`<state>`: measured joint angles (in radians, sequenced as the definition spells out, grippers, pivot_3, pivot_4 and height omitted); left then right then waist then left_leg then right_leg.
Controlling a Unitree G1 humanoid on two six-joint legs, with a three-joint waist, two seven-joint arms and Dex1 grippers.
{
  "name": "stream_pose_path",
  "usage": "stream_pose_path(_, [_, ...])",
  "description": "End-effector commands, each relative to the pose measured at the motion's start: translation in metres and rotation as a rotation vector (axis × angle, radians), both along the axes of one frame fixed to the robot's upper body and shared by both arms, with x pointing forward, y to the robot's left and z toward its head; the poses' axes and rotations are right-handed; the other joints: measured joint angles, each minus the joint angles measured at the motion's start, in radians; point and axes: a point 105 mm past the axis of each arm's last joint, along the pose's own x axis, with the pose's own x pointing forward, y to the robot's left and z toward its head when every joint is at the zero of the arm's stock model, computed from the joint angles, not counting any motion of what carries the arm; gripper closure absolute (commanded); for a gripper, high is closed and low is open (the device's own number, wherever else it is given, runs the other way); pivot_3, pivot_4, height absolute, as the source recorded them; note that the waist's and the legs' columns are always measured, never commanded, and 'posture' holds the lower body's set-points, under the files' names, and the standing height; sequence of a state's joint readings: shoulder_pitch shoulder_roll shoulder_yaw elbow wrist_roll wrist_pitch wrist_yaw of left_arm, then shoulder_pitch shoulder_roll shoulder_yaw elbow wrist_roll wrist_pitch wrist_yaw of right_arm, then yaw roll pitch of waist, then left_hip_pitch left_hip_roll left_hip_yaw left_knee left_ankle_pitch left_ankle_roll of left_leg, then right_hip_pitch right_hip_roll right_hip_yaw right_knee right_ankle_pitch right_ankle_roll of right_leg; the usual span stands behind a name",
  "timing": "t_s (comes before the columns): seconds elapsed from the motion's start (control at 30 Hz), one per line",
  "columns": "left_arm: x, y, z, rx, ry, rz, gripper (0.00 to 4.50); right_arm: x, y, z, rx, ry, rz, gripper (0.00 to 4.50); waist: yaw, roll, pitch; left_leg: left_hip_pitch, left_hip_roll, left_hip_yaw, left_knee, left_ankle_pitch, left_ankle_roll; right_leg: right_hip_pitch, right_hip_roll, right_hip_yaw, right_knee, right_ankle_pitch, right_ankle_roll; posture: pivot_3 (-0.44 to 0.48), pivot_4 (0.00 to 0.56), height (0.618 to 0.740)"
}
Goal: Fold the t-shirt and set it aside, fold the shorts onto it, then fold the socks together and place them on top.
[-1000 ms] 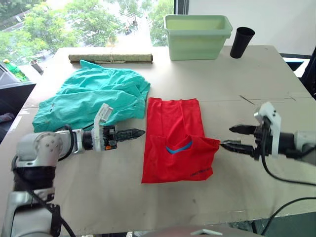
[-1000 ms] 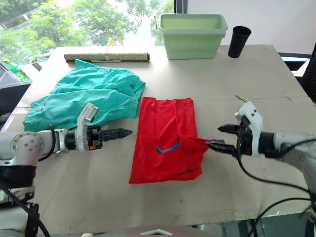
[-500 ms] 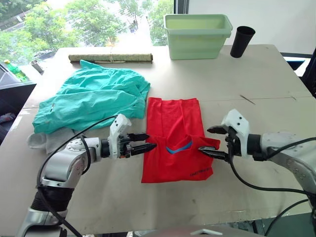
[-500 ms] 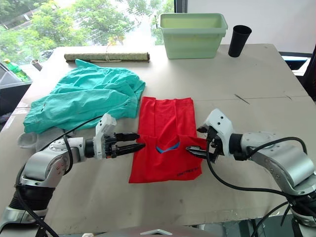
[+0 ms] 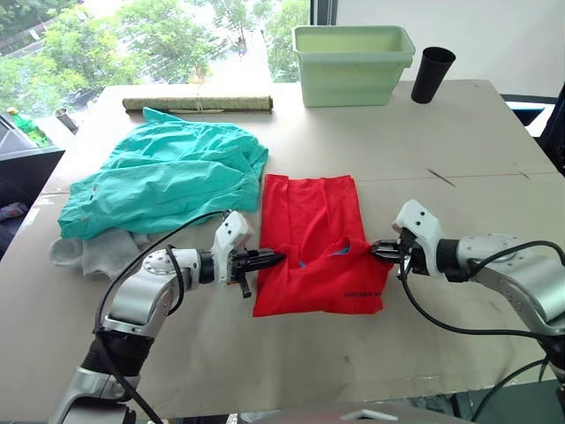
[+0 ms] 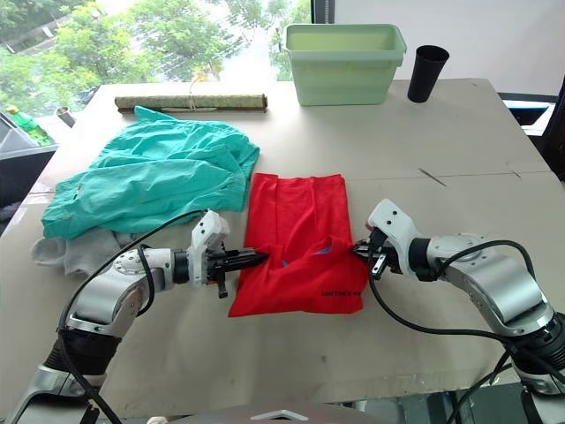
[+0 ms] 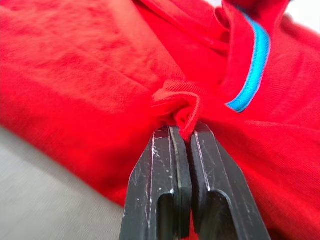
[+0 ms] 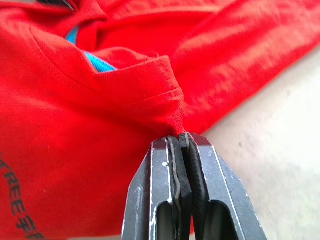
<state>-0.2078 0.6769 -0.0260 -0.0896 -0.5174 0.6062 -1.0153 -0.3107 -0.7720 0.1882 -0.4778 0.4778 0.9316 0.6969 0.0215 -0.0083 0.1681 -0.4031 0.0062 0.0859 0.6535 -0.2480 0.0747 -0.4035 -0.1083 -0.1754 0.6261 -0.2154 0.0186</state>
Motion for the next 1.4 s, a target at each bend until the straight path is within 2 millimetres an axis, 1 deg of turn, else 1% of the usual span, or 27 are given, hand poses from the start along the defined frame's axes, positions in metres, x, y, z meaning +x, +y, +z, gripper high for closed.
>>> stream_pose_path(0.03, [0.002,0.020,0.037,-0.119,-0.024,0.053,4.43,0.001,-0.001,0.014,0.005,-0.052,0.014,4.50,-0.002,0.000,0.000,0.000,0.000,0.000,0.000,0.000,0.000,0.000,0.000,0.000,0.000,0.000,0.000,0.000,0.150,0.727])
stream_pose_path(0.1, [-0.002,0.026,0.046,-0.141,-0.015,0.060,4.43,0.000,0.001,0.018,0.022,-0.059,0.025,4.50,-0.005,0.000,0.000,0.000,0.000,0.000,0.000,0.000,0.000,0.000,0.000,0.000,0.000,0.000,0.000,0.000,0.150,0.727])
stream_pose_path(0.17, [-0.005,0.026,0.051,-0.140,-0.014,0.066,4.43,0.001,0.005,0.022,0.032,-0.074,0.039,4.50,-0.005,0.000,0.000,0.000,0.000,0.000,0.000,0.000,0.000,0.000,0.000,0.000,0.000,0.000,0.000,0.000,0.150,0.727])
stream_pose_path(0.27, [-0.003,0.025,0.043,-0.088,-0.027,0.093,4.43,0.007,0.010,0.025,0.039,-0.090,0.045,4.50,-0.004,0.000,0.000,0.000,0.000,0.000,0.000,0.000,0.000,0.000,0.000,0.000,0.000,0.000,0.000,0.000,0.150,0.727])
stream_pose_path(0.33, [0.004,0.023,0.038,-0.052,-0.070,0.134,4.43,0.012,0.012,0.026,0.034,-0.099,0.053,4.50,-0.004,0.000,0.000,0.000,0.000,0.000,0.000,0.000,-0.001,0.000,0.000,0.000,0.000,0.000,0.000,0.000,0.150,0.727])
stream_pose_path(0.37, [0.009,0.022,0.036,-0.037,-0.095,0.156,4.48,0.014,0.014,0.026,0.043,-0.094,0.056,4.20,-0.003,0.000,0.000,0.000,0.000,0.000,0.000,0.000,-0.001,0.000,0.000,0.000,0.000,0.000,0.000,0.000,0.150,0.727])
stream_pose_path(0.43, [0.011,0.020,0.034,-0.042,-0.104,0.168,4.50,0.014,0.015,0.026,0.050,-0.086,0.068,3.54,-0.001,0.000,0.000,0.000,0.000,0.000,0.000,0.000,-0.001,0.000,0.000,0.000,0.000,0.000,0.000,0.000,0.150,0.727])
stream_pose_path(0.5, [0.008,0.019,0.028,-0.027,-0.106,0.163,4.50,0.014,0.013,0.026,0.050,-0.064,0.063,2.60,-0.001,0.000,0.000,0.000,0.000,0.000,0.000,0.000,0.000,0.000,0.000,0.000,0.000,0.000,0.000,0.000,0.150,0.727])
stream_pose_path(0.6, [0.004,0.016,0.024,-0.024,-0.098,0.144,4.50,0.013,0.007,0.026,0.046,-0.034,0.040,1.01,-0.004,0.000,0.000,0.000,0.000,0.000,0.000,0.000,0.000,0.000,0.001,0.000,0.000,0.000,0.000,0.000,0.150,0.727])
stream_pose_path(0.7, [0.003,0.015,0.023,-0.026,-0.103,0.141,4.50,0.010,0.003,0.029,0.078,0.016,0.023,1.01,-0.005,0.000,0.000,0.000,0.000,0.000,0.000,0.000,0.000,0.000,0.001,0.000,0.000,0.000,0.000,0.000,0.150,0.727])
stream_pose_path(0.8, [0.004,0.013,0.022,-0.036,-0.102,0.136,4.50,0.017,0.003,0.032,0.136,0.081,-0.026,1.01,-0.004,0.000,0.000,0.000,0.000,0.000,0.000,0.000,-0.001,0.000,0.000,0.000,0.000,0.000,0.000,0.000,0.150,0.727])
stream_pose_path(0.93, [0.003,0.012,0.021,-0.042,-0.095,0.124,4.50,0.028,-0.001,0.023,0.157,0.158,-0.069,1.01,-0.004,0.000,0.000,0.000,0.000,0.000,0.000,-0.001,-0.001,0.000,0.000,0.000,0.000,0.000,0.000,0.000,0.150,0.727])
stream_pose_path(1.0, [0.003,0.013,0.021,-0.041,-0.094,0.124,4.50,0.029,-0.003,0.018,0.141,0.190,-0.067,1.01,-0.004,0.000,0.000,0.000,0.000,0.000,0.000,-0.001,-0.001,0.000,0.000,0.000,0.000,0.000,0.000,0.000,0.150,0.727])
stream_pose_path(1.03, [0.003,0.014,0.021,-0.042,-0.094,0.125,4.50,0.029,-0.004,0.015,0.127,0.206,-0.060,1.52,-0.004,0.000,0.000,0.000,0.000,0.000,0.000,0.000,0.000,0.000,0.000,0.000,0.000,0.000,0.000,0.000,0.150,0.727])
stream_pose_path(1.13, [0.003,0.015,0.020,-0.041,-0.092,0.126,4.50,0.031,-0.007,0.005,0.101,0.245,-0.062,2.49,-0.006,0.000,0.000,0.000,0.000,0.000,0.000,0.001,0.002,0.000,0.001,0.000,0.000,0.000,-0.001,0.000,0.150,0.727])
stream_pose_path(1.17, [0.003,0.015,0.019,-0.039,-0.091,0.126,4.50,0.031,-0.008,0.001,0.091,0.260,-0.063,2.98,-0.006,0.000,0.000,0.000,0.000,0.000,0.000,0.001,0.002,0.000,0.001,0.000,0.000,0.000,-0.001,0.000,0.150,0.727])
stream_pose_path(1.2, [0.002,0.015,0.018,-0.039,-0.089,0.126,4.50,0.032,-0.010,-0.002,0.083,0.271,-0.060,3.34,-0.006,0.000,0.000,0.000,0.000,0.000,0.000,0.001,0.002,0.000,0.001,0.000,0.000,0.000,-0.001,0.000,0.150,0.727])
stream_pose_path(1.27, [0.002,0.016,0.017,-0.033,-0.094,0.132,4.50,0.031,-0.010,-0.004,0.076,0.285,-0.045,4.23,-0.006,0.000,0.000,0.000,0.000,0.000,0.000,0.001,0.002,0.000,0.001,0.000,0.000,0.000,0.000,0.000,0.150,0.727])
stream_pose_path(1.3, [0.003,0.017,0.018,-0.041,-0.095,0.138,4.50,0.030,-0.009,-0.002,0.087,0.282,-0.032,4.44,-0.005,0.000,0.000,0.000,0.000,0.000,0.000,0.001,0.002,0.000,0.000,0.000,0.000,0.000,0.000,0.000,0.150,0.727])
stream_pose_path(1.4, [0.006,0.019,0.025,-0.061,-0.133,0.165,4.50,0.030,-0.006,0.014,0.119,0.235,-0.018,4.44,-0.005,0.000,0.000,0.000,0.000,0.000,0.000,0.000,0.001,0.000,0.000,0.000,0.000,0.000,0.000,0.000,0.150,0.727])
